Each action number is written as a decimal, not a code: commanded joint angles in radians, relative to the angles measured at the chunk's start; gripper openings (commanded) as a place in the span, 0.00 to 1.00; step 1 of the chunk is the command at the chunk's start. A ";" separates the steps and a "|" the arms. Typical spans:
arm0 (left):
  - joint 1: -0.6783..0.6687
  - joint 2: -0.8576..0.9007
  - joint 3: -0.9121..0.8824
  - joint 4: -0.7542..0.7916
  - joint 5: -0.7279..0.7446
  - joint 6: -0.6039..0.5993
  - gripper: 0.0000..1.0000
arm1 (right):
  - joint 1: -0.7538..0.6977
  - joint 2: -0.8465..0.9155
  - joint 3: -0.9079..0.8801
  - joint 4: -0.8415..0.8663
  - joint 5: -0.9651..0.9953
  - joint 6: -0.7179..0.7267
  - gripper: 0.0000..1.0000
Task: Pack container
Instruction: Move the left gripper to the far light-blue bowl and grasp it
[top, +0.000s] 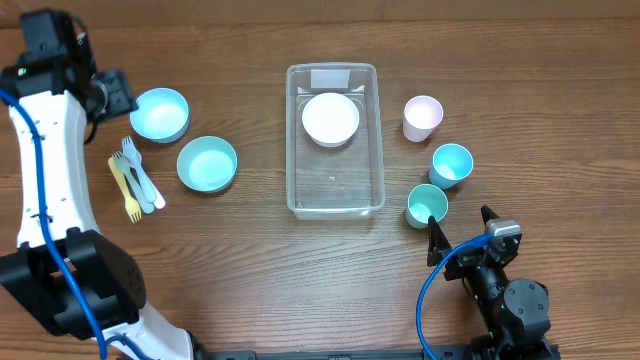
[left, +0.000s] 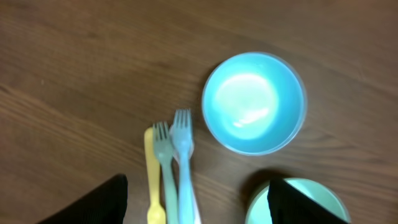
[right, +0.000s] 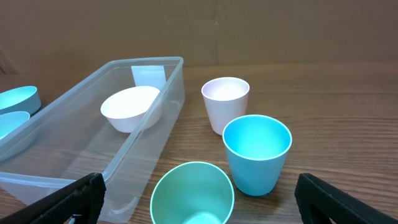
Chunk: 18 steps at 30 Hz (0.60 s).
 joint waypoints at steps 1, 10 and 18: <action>0.021 -0.001 -0.183 0.136 0.000 0.086 0.73 | 0.000 -0.007 -0.002 0.007 -0.005 0.001 1.00; 0.017 0.117 -0.359 0.549 0.126 0.233 0.82 | 0.000 -0.007 -0.002 0.007 -0.005 0.001 1.00; 0.014 0.290 -0.358 0.732 0.180 0.243 0.70 | 0.000 -0.007 -0.002 0.007 -0.005 0.001 1.00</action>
